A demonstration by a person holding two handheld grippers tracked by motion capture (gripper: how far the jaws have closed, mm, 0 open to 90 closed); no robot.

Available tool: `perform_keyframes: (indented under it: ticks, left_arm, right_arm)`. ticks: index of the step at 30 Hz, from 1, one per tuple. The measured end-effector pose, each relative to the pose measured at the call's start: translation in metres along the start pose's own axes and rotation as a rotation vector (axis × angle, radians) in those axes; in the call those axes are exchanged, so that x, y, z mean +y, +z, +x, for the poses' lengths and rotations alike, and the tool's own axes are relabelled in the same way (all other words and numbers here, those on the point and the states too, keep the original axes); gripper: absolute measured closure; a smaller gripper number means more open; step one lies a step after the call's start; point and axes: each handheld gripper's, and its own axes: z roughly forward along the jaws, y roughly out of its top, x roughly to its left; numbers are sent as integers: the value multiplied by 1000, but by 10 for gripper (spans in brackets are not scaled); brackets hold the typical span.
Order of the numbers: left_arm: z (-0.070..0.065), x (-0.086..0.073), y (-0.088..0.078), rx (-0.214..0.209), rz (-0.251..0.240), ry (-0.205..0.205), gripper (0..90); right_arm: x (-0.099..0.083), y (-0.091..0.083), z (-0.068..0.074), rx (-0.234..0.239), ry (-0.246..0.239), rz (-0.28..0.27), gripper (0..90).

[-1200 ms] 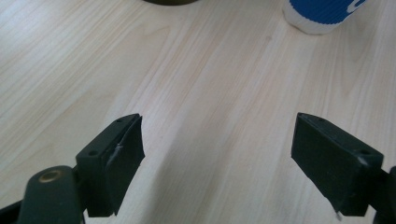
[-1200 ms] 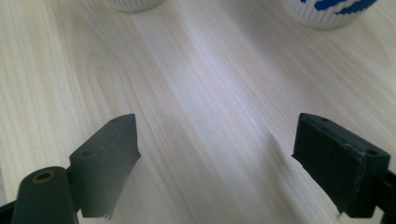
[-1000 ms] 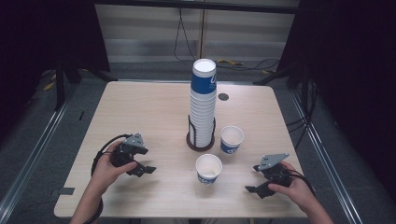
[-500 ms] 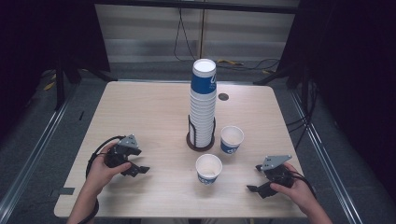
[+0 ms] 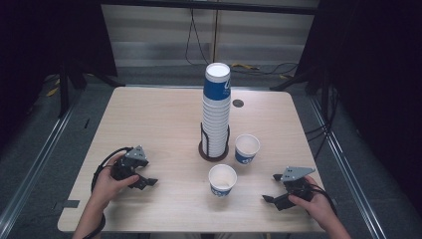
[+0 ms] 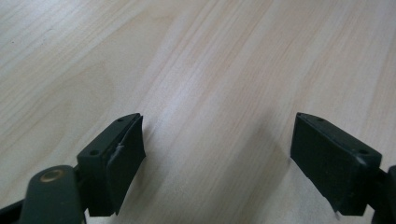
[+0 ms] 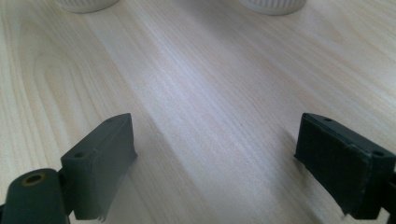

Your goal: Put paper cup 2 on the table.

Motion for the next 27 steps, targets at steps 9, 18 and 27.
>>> perform_keyframes:
  ticks: [9,18,27]
  left_arm:
    - [-1,-3,3,35,-22,28,151]
    - [-2,-7,5,35,-65,23,117]
    - [-5,-9,10,18,-78,41,0]
  right_arm:
    - [-2,2,0,-14,13,-29,100]
    - [-2,2,0,-16,18,-35,97]
    - [-2,2,0,-18,20,-35,97]
